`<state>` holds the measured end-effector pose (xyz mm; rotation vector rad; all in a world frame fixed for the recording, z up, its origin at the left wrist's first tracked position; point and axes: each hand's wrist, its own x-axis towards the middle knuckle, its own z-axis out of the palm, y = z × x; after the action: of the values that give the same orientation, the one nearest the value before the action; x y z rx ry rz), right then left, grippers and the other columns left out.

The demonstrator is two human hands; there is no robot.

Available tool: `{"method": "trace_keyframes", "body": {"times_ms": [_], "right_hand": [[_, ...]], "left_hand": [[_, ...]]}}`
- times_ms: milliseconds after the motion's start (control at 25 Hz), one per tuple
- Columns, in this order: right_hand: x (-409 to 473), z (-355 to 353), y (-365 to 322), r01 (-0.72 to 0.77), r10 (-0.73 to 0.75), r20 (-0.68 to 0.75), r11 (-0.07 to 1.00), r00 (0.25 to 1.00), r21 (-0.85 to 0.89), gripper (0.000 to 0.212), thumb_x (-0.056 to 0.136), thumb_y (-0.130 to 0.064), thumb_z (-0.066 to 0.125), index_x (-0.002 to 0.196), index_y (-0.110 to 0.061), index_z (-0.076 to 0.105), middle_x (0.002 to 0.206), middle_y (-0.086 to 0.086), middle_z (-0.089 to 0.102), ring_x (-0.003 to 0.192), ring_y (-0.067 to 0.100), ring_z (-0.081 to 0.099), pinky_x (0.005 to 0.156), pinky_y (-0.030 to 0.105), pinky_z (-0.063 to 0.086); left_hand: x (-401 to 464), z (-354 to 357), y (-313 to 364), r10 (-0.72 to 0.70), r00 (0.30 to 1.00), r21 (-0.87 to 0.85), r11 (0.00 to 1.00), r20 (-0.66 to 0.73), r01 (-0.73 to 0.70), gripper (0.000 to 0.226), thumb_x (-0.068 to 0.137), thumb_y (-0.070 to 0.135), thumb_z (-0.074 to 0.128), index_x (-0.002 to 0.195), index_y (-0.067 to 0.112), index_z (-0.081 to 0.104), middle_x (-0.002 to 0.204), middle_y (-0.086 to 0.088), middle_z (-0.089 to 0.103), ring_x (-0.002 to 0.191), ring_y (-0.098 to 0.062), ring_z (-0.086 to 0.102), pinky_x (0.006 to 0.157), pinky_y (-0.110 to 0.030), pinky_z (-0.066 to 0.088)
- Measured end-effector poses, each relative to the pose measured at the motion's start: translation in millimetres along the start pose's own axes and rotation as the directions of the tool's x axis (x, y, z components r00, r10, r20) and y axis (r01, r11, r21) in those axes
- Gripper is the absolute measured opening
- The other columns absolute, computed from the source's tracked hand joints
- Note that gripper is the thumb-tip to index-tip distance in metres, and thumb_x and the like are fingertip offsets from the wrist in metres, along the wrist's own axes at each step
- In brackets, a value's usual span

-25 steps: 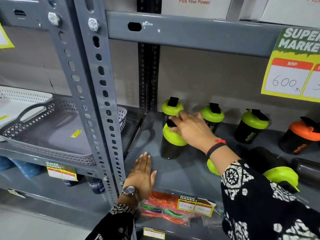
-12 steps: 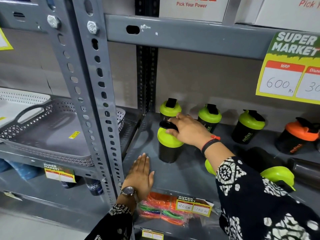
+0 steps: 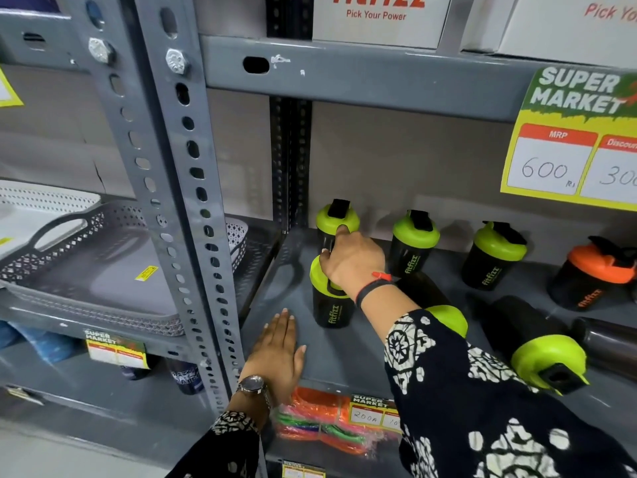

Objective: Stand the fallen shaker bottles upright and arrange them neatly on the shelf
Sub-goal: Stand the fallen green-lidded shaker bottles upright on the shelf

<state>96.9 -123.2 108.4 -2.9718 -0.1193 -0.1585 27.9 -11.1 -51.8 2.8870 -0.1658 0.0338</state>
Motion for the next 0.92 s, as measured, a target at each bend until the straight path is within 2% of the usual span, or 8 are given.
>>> {"method": "trace_keyframes", "body": {"times_ms": [360,480,560,640,680,760,840,920], "right_hand": [[-1.4,2.4,-6.4,-0.096,0.097,0.003,0.99,0.995,0.104,0.061,0.09,-0.051,0.041,0.122,0.001,0.037,0.12,0.015,0.06,0.11,0.031,0.059,0.082,0.035,0.049],[-19.0,-6.8,14.8,-0.025,0.047,-0.146,0.988,0.988,0.153,0.059,0.091,-0.053,0.034,0.117,-0.001,0.042,0.111,0.02,0.063,0.103,0.039,0.061,0.077,0.04,0.05],[-37.6,-7.5,49.4,0.02,0.017,-0.312,0.993,0.95,0.114,0.053,0.092,-0.051,0.031,0.11,-0.003,0.046,0.099,0.023,0.066,0.093,0.041,0.064,0.068,0.042,0.051],[-62.5,-0.4,92.6,0.088,-0.065,-0.448,0.996,0.892,0.03,0.052,0.09,-0.05,0.028,0.097,-0.005,0.051,0.085,0.021,0.066,0.079,0.04,0.065,0.056,0.041,0.051],[-74.3,5.8,114.1,0.122,-0.101,-0.459,0.992,0.883,0.015,0.05,0.087,-0.05,0.028,0.092,-0.006,0.052,0.082,0.018,0.065,0.076,0.038,0.064,0.054,0.039,0.051],[-97.1,22.2,149.7,0.147,-0.148,-0.403,0.989,0.903,-0.032,0.05,0.084,-0.055,0.032,0.091,-0.01,0.052,0.084,0.012,0.062,0.076,0.035,0.061,0.059,0.039,0.052],[-113.0,39.1,172.4,0.117,-0.157,-0.33,0.983,0.931,-0.139,0.059,0.081,-0.068,0.028,0.092,-0.014,0.05,0.083,0.008,0.06,0.074,0.031,0.059,0.059,0.038,0.051],[-118.7,50.5,185.7,0.08,-0.134,-0.288,0.978,0.948,-0.191,0.065,0.072,-0.075,0.03,0.09,-0.016,0.051,0.084,0.006,0.059,0.073,0.029,0.06,0.058,0.036,0.051]], "left_hand": [[-1.6,1.0,2.6,-0.002,1.0,0.081,0.997,-0.016,0.004,0.075,0.076,0.042,-0.012,0.139,0.002,-0.005,0.153,-0.014,-0.006,0.141,-0.023,-0.004,0.114,-0.033,-0.005],[-9.1,1.5,6.7,-0.005,0.993,0.03,1.0,-0.118,0.009,0.09,0.08,0.049,-0.024,0.134,-0.005,0.023,0.146,-0.021,0.027,0.134,-0.029,0.029,0.11,-0.036,0.021],[-21.2,6.1,19.8,0.032,0.995,0.027,0.999,-0.099,-0.03,0.078,0.091,0.044,-0.011,0.124,-0.002,0.043,0.129,-0.016,0.055,0.115,-0.026,0.055,0.099,-0.034,0.042],[-34.3,14.0,38.3,0.146,0.987,-0.002,0.989,-0.059,-0.147,0.066,0.093,0.042,-0.004,0.126,0.002,0.038,0.127,-0.013,0.057,0.114,-0.024,0.056,0.108,-0.028,0.022],[-36.7,14.5,48.4,0.19,0.981,-0.008,0.982,-0.047,-0.19,0.065,0.093,0.043,-0.003,0.127,0.003,0.035,0.13,-0.013,0.055,0.117,-0.024,0.054,0.108,-0.027,0.01],[-31.7,17.6,66.4,0.257,0.962,0.053,0.966,-0.088,-0.253,0.064,0.093,0.043,-0.003,0.129,0.003,0.033,0.133,-0.012,0.052,0.124,-0.024,0.044,0.107,-0.027,0.002],[-19.3,19.9,83.7,0.306,0.942,0.069,0.952,-0.139,-0.299,0.063,0.094,0.041,-0.003,0.128,0.003,0.034,0.133,-0.012,0.052,0.125,-0.022,0.037,0.109,-0.028,0.013],[-6.4,19.4,98.4,0.301,0.942,0.019,0.953,-0.145,-0.302,0.064,0.094,0.039,-0.004,0.126,0.002,0.038,0.129,-0.012,0.056,0.121,-0.022,0.048,0.101,-0.028,0.038]]}}
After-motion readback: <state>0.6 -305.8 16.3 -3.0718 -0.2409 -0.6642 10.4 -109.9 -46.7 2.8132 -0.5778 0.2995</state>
